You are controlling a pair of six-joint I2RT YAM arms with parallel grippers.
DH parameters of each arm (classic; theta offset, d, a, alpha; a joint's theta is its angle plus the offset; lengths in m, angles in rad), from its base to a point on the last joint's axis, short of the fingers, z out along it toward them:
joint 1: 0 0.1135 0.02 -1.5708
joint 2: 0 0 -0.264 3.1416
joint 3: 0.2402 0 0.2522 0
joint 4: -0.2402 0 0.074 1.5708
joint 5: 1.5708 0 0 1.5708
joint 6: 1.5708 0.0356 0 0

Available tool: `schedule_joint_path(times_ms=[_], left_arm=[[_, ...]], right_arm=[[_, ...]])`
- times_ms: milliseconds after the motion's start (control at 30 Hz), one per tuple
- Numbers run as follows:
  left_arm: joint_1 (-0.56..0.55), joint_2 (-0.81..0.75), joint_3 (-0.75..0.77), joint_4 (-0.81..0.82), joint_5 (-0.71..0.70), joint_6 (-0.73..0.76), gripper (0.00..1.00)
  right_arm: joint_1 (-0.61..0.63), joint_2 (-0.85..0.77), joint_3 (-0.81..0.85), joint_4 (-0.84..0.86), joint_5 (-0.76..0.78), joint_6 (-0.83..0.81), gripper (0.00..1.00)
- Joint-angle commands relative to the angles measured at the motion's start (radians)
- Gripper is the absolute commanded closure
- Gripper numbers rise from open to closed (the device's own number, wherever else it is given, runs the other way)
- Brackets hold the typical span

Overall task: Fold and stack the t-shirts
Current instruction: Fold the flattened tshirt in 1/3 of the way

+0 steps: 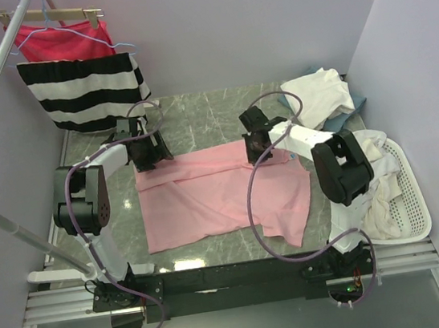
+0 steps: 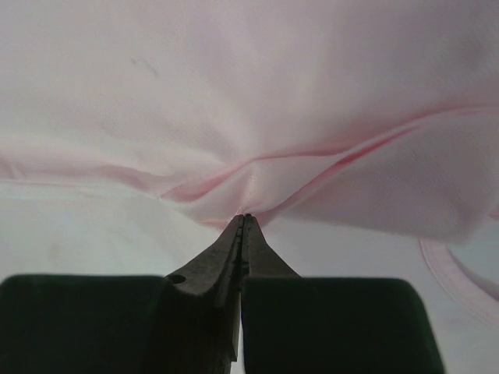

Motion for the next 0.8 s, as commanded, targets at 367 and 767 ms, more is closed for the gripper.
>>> schedule_joint_path(times_ms=[367, 767], left_arm=[[-0.032, 0.030, 0.034, 0.007, 0.020, 0.017, 0.16], [-0.035, 0.038, 0.047, -0.012, -0.007, 0.021, 0.17]], right_arm=[[0.084, -0.206, -0.211, 0.006, -0.054, 0.141, 0.92], [0.057, -0.318, -0.123, -0.077, 0.139, 0.111, 0.45]])
